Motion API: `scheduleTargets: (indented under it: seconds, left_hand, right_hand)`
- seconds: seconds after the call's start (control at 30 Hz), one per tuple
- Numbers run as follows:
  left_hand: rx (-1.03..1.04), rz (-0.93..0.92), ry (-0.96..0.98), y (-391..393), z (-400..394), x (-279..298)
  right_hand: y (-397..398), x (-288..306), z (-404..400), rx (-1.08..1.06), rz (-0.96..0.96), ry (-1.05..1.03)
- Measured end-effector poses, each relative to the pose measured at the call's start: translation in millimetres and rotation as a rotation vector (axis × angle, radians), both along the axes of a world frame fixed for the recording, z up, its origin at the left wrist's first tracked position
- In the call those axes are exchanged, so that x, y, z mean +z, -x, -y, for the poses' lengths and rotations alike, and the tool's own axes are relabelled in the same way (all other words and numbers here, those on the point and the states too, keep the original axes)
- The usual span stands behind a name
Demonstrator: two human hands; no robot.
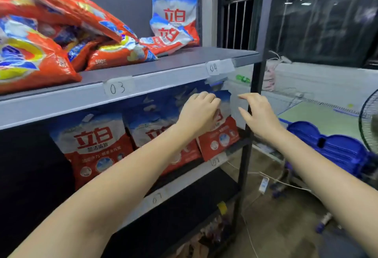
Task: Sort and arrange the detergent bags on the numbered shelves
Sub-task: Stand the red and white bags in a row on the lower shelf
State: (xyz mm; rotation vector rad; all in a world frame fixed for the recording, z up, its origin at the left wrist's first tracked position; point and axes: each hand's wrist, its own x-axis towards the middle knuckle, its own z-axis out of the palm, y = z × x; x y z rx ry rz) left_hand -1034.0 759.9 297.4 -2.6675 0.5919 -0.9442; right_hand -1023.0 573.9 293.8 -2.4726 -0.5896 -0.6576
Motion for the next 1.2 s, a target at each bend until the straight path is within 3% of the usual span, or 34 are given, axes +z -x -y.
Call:
scheduleTargets:
  seconds: [0.13,0.3,0.6,0.8,1.0,1.1,1.2]
  left_hand:
    - [0.064,0.147,-0.011,-27,3,76]
    - [0.342,0.180,-0.026,-62,-30,151]
    - [0.600,0.194,-0.086,-146,-119,223]
    - [0.730,0.051,-0.066,-207,-149,229]
    - [0.837,-0.241,0.128,-252,-175,212]
    - [0.885,-0.421,0.318,-262,-187,197]
    - [0.866,-0.489,0.480,-270,-197,199]
  right_hand:
    - [-43,65,9,0.037,0.118,-0.025]
    - [-98,120,-15,0.104,0.113,-0.021]
    - [-197,174,-104,0.233,-0.154,-0.012]
    - [-262,197,-153,0.246,-0.318,-0.009]
    - [-311,195,-183,0.407,-0.697,-0.168]
    - [-331,177,-199,0.394,-0.678,-0.164]
    - [-340,175,-208,0.501,-0.703,-0.361]
